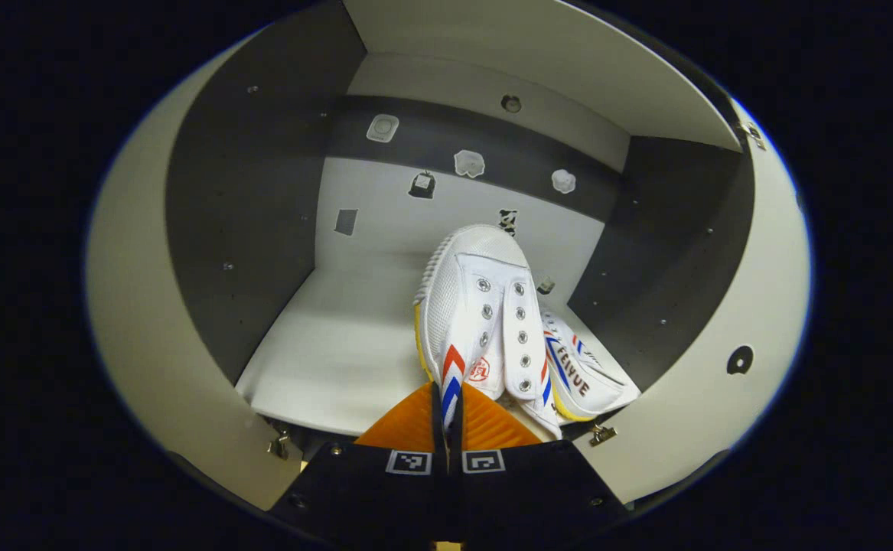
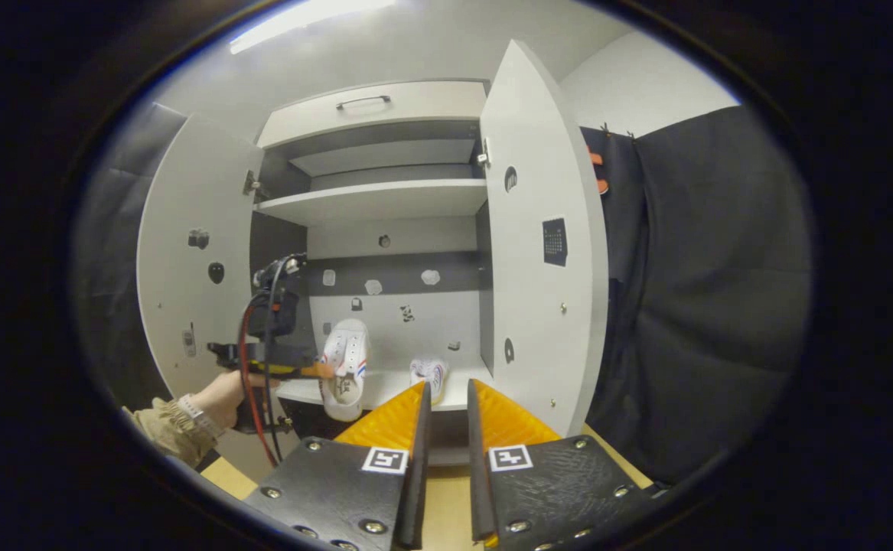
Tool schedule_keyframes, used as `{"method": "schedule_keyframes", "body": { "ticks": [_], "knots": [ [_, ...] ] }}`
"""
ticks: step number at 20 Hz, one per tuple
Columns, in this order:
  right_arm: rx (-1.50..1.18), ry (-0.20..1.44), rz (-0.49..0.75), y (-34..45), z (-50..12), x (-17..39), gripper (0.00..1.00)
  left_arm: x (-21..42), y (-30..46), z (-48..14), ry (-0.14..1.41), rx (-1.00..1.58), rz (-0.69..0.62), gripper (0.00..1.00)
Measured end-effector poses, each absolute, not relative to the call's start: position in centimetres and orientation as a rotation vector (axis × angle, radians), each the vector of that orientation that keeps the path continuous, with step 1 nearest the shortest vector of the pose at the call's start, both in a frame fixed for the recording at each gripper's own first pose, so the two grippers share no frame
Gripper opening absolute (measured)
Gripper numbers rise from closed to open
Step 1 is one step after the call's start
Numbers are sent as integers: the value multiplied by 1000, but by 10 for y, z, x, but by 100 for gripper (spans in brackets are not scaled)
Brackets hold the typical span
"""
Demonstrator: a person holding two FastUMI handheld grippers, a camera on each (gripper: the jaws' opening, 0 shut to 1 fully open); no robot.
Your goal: Grab one shoe with the right hand and put it into the shoe cabinet, grab the other shoe with the left hand and put it into the shoe cabinet; then close the right door with the right hand and the left door with the left hand.
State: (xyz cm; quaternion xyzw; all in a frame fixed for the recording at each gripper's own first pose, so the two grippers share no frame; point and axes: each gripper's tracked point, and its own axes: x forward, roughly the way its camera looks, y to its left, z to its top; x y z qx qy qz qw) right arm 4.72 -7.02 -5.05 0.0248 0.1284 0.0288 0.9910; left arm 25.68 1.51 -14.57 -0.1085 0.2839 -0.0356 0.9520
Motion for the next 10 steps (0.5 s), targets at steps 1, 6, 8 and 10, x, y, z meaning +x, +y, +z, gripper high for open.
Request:
{"method": "schedule_keyframes", "body": {
  "ticks": [1,6,8,10],
  "knots": [
    [51,265,56,-70,-53,47,24,266,17,-154,599,-209,-62,0],
    [53,292,40,-73,-64,48,24,296,13,-170,636,-195,-73,0],
    [57,300,39,-74,-68,51,24,299,13,-178,656,-194,-66,0],
    [57,305,37,-75,-70,52,24,301,14,-183,668,-196,-61,0]
  ]
}}
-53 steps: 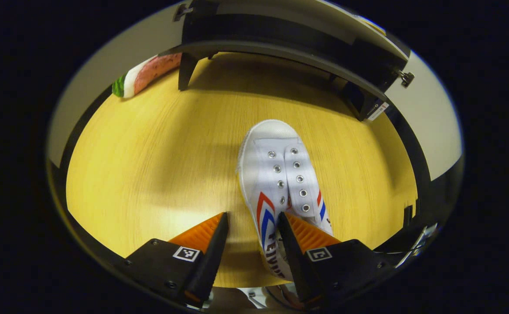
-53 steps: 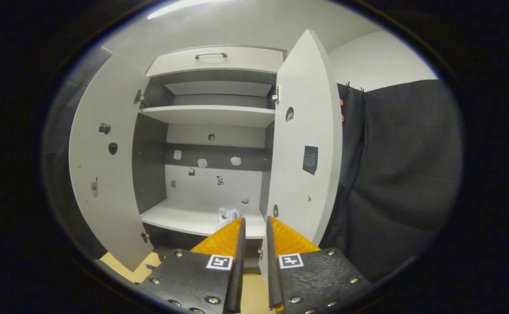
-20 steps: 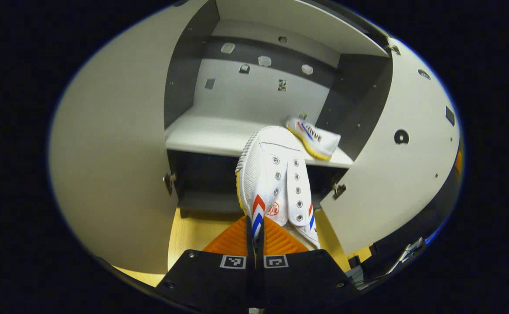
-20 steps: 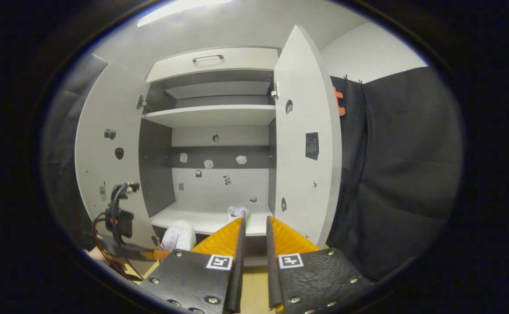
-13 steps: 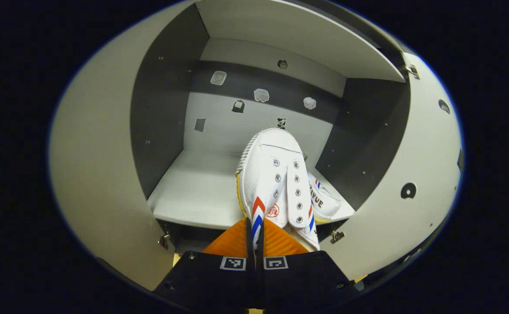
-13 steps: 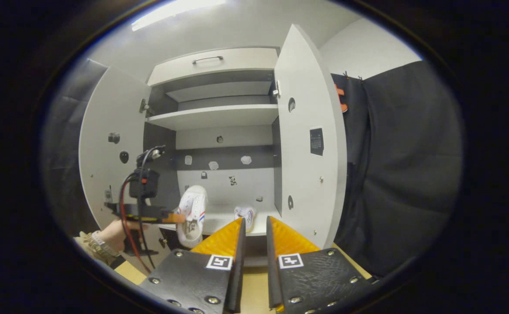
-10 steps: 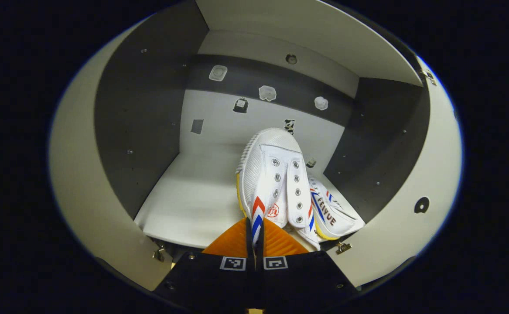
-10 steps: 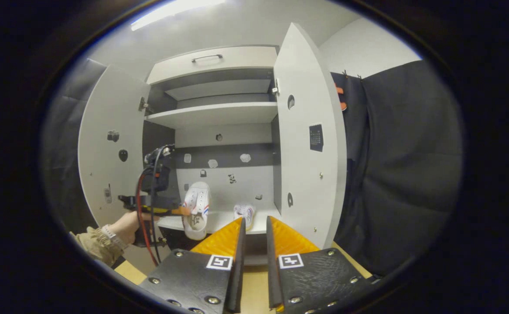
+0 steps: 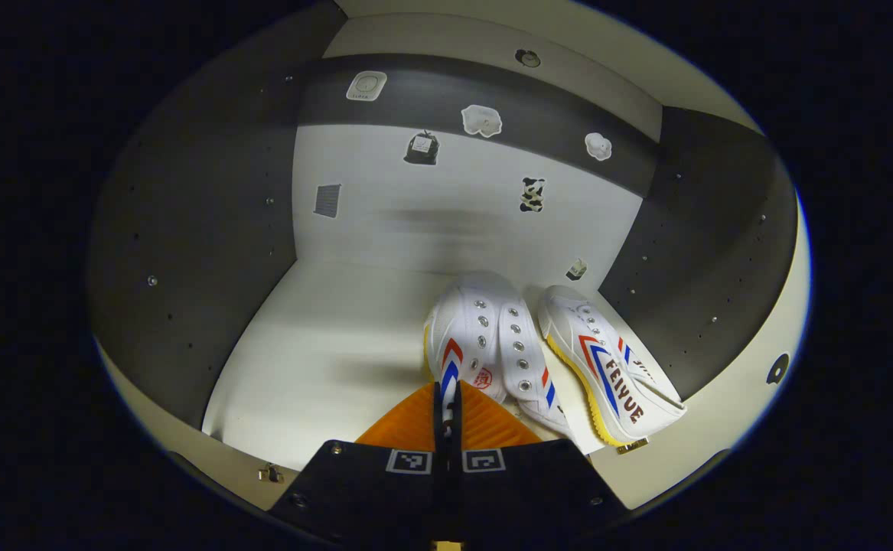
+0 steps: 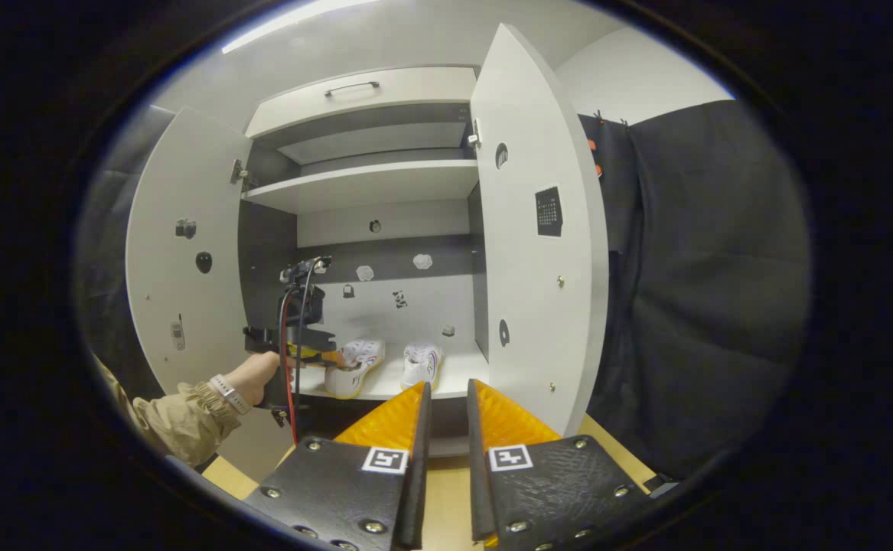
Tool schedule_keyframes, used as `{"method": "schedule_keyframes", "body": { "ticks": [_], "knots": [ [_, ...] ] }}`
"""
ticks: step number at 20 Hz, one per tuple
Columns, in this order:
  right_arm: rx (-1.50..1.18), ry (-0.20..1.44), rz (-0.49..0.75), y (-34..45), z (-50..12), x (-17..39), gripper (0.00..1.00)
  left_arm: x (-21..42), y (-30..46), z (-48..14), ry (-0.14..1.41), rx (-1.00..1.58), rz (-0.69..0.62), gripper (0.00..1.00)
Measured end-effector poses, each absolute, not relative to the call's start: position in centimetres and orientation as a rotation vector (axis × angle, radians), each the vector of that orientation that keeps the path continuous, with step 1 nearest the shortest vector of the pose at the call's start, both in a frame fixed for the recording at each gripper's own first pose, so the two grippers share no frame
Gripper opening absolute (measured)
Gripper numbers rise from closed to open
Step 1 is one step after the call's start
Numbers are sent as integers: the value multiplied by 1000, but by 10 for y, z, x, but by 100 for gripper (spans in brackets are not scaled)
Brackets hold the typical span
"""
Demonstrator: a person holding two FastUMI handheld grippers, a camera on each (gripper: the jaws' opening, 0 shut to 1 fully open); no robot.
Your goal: Grab one shoe with the right hand and put it into the shoe cabinet, grab the other shoe with the left hand and put it into the shoe cabinet; then close the right door with the right hand and the left door with the left hand.
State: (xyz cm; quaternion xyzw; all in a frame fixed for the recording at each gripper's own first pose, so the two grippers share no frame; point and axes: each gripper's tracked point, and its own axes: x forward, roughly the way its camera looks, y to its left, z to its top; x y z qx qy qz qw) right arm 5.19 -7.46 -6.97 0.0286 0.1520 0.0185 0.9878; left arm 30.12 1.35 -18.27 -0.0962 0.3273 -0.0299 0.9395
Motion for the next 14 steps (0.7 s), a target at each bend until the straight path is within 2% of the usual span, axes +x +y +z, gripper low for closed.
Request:
{"method": "schedule_keyframes", "body": {
  "ticks": [2,8,12,13,14],
  "knots": [
    [63,311,38,-76,-73,55,26,302,15,-187,679,-197,-56,0],
    [73,317,63,-71,-77,61,24,302,16,-189,690,-194,-58,0],
    [67,314,83,-68,-77,60,24,300,15,-188,696,-169,-54,8],
    [65,314,85,-69,-77,59,24,300,13,-186,692,-176,-60,7],
    [65,314,86,-69,-77,57,25,299,12,-184,688,-184,-55,12]
  ]
}}
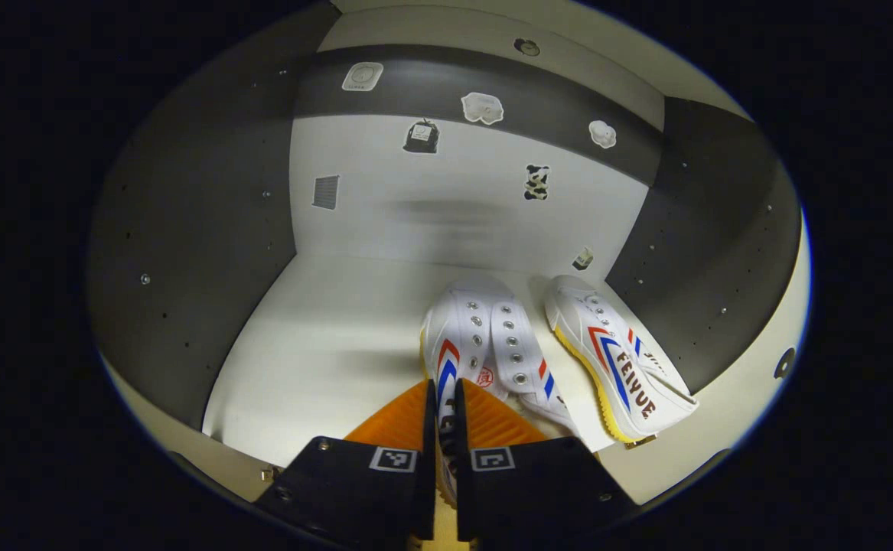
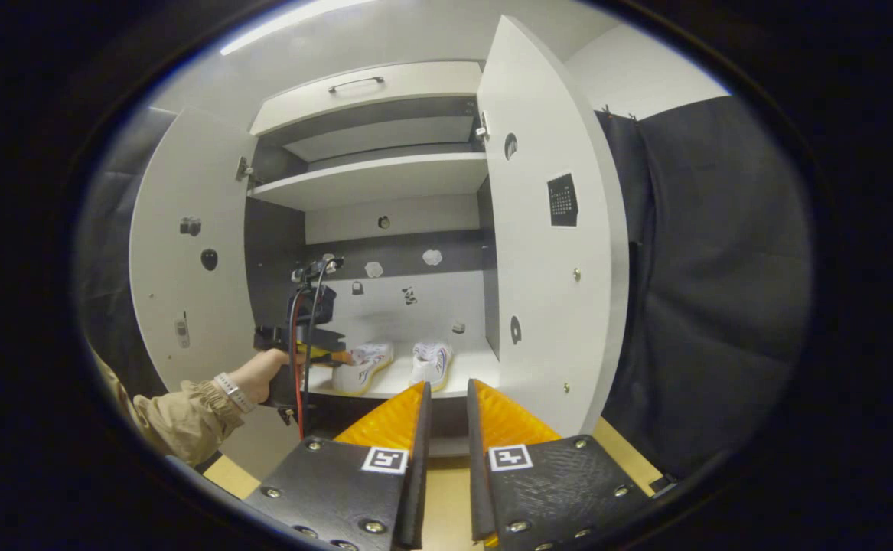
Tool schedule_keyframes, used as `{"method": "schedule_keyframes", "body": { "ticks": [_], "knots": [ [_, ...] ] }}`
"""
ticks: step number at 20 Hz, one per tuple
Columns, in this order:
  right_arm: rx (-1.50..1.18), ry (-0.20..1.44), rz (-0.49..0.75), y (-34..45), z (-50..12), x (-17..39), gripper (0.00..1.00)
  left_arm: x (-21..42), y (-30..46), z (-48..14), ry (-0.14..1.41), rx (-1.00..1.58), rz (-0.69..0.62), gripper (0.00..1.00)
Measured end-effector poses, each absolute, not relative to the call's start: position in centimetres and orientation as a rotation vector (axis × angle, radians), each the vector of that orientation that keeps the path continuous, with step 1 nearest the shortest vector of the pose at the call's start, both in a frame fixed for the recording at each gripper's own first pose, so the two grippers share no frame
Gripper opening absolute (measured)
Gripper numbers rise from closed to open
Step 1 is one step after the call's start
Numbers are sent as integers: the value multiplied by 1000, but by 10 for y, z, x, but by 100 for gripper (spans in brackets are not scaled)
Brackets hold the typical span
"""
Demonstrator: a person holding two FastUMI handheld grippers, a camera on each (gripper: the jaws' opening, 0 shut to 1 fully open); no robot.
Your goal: Grab one shoe with the right hand and put it into the shoe cabinet, grab the other shoe with the left hand and put it into the shoe cabinet; then close the right door with the right hand and the left door with the left hand.
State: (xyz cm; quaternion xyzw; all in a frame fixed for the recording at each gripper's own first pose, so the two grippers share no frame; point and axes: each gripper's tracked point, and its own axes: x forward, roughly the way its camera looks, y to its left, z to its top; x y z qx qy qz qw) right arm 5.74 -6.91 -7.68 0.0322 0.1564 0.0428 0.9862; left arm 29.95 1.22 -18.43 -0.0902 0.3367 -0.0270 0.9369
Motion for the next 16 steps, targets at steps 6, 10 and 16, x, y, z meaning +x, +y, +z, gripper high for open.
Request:
{"method": "schedule_keyframes", "body": {
  "ticks": [6,10,16],
  "knots": [
    [75,305,95,-73,-72,49,24,284,20,-163,629,-182,-32,41],
    [80,269,93,-82,-58,38,24,252,12,-119,497,-199,-94,60],
    [80,191,39,-130,-29,14,24,177,-10,-43,302,-137,-175,63]
  ]
}}
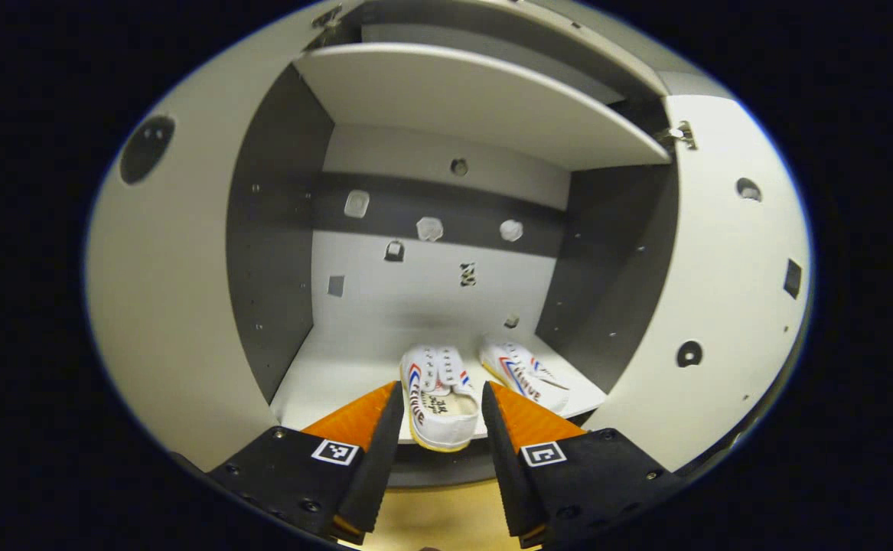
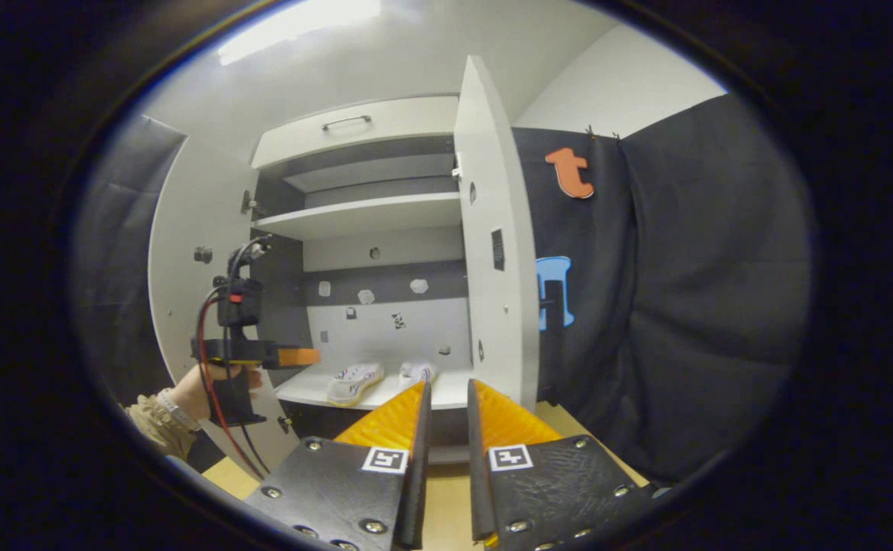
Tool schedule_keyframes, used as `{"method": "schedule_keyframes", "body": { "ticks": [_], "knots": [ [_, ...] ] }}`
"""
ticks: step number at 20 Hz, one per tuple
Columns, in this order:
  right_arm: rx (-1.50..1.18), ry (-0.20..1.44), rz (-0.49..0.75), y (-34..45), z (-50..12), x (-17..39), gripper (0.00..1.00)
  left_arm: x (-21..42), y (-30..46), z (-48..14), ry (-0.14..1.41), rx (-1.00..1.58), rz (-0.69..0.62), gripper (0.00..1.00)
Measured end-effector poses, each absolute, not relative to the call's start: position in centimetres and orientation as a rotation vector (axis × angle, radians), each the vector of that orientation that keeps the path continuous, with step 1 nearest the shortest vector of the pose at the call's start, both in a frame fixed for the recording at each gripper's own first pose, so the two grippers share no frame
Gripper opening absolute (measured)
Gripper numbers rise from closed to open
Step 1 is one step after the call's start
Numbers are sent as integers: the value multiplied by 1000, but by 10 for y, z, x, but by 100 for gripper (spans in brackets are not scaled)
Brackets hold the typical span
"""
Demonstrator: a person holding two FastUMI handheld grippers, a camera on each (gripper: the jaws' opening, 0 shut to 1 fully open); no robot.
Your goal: Grab one shoe with the right hand and put it into the shoe cabinet, grab the other shoe with the left hand and put it into the shoe cabinet; then close the right door with the right hand and the left door with the left hand.
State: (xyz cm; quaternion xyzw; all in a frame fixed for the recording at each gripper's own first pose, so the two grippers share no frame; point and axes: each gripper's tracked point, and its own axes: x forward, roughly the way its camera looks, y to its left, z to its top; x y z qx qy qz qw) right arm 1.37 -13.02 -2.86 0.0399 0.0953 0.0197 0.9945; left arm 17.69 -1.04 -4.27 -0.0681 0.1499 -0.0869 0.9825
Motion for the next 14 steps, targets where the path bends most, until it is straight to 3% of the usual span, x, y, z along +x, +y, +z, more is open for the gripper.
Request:
{"method": "schedule_keyframes", "body": {
  "ticks": [2,4,5,8,9,10,11,13,14],
  "knots": [
    [69,171,4,-156,-22,9,24,153,-21,-21,256,-132,-202,63],
    [68,167,-26,-183,-20,10,38,131,-31,-4,224,-130,-225,62],
    [82,167,-24,-191,-19,13,35,121,-36,3,215,-129,-237,63],
    [119,164,-1,-212,-16,33,65,98,-47,20,190,-127,-255,63],
    [118,156,6,-221,-15,39,82,92,-50,23,186,-128,-258,63],
    [115,155,9,-227,-16,47,86,86,-53,26,184,-127,-262,63],
    [111,157,13,-231,-19,57,80,82,-54,27,183,-124,-259,63],
    [108,175,30,-236,-25,72,80,75,-55,29,179,-113,-246,63],
    [114,188,47,-236,-27,78,87,73,-54,30,177,-106,-236,62]
  ]
}}
